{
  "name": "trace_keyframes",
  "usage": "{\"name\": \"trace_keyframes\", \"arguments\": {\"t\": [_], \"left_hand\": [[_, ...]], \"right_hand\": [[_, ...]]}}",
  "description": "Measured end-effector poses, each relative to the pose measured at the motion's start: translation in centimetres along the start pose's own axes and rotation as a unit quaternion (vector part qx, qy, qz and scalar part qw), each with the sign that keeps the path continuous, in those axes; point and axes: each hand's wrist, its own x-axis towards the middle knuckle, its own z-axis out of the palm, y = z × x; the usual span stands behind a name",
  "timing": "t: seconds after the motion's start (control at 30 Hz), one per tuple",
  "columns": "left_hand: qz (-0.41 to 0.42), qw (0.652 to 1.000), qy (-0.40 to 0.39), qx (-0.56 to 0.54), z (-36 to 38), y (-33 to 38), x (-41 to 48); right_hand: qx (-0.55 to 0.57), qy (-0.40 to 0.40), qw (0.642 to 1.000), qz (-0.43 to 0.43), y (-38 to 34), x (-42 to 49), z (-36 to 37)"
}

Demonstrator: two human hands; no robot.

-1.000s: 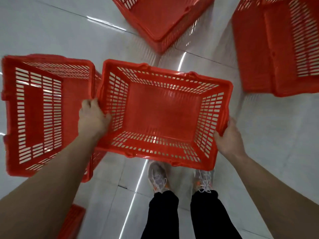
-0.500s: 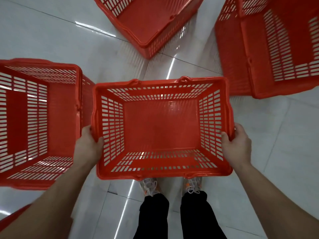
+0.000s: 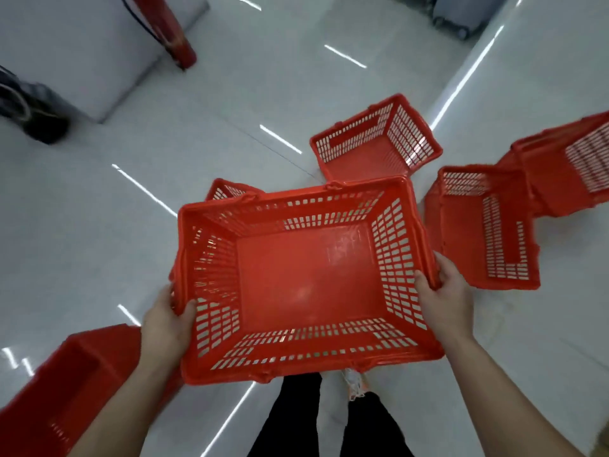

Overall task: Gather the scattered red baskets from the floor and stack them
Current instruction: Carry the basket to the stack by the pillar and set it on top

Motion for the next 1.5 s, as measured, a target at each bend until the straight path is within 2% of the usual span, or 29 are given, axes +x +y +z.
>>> {"name": "trace_keyframes", "arguments": {"t": [0.13, 0.27, 0.5, 0.73, 0.83, 1.07, 1.27, 1.5], "left_hand": [[-0.059, 0.991, 0.105, -0.063, -9.1, -1.8, -9.4], [-0.128, 0.965, 0.185, -0.131, -14.7, -6.5, -17.7], [-0.242, 0.899, 0.293, -0.215, -20.2, -16.8, -30.5], [-0.316, 0.841, 0.336, -0.282, -22.9, -29.3, -38.3], [-0.33, 0.827, 0.34, -0.304, -24.7, -34.5, -40.4], [-0.355, 0.818, 0.33, -0.309, -29.7, -45.1, -41.3], [-0.361, 0.824, 0.32, -0.296, -32.6, -51.8, -37.3], [-0.381, 0.84, 0.279, -0.268, -33.7, -57.9, -29.8]], "right_hand": [[0.0, -0.043, 0.994, -0.102, -10.5, -3.2, -3.6], [0.008, -0.119, 0.975, -0.185, -18.3, -7.7, -3.6], [-0.026, -0.229, 0.912, -0.338, -28.6, -19.3, 1.9], [-0.077, -0.291, 0.86, -0.411, -33.1, -33.2, 10.4], [-0.097, -0.306, 0.849, -0.42, -33.7, -39.1, 14.0], [-0.094, -0.331, 0.852, -0.394, -33.7, -49.6, 20.3], [-0.087, -0.321, 0.873, -0.357, -33.4, -53.2, 25.8], [-0.111, -0.318, 0.882, -0.33, -34.5, -53.3, 34.8]]}}
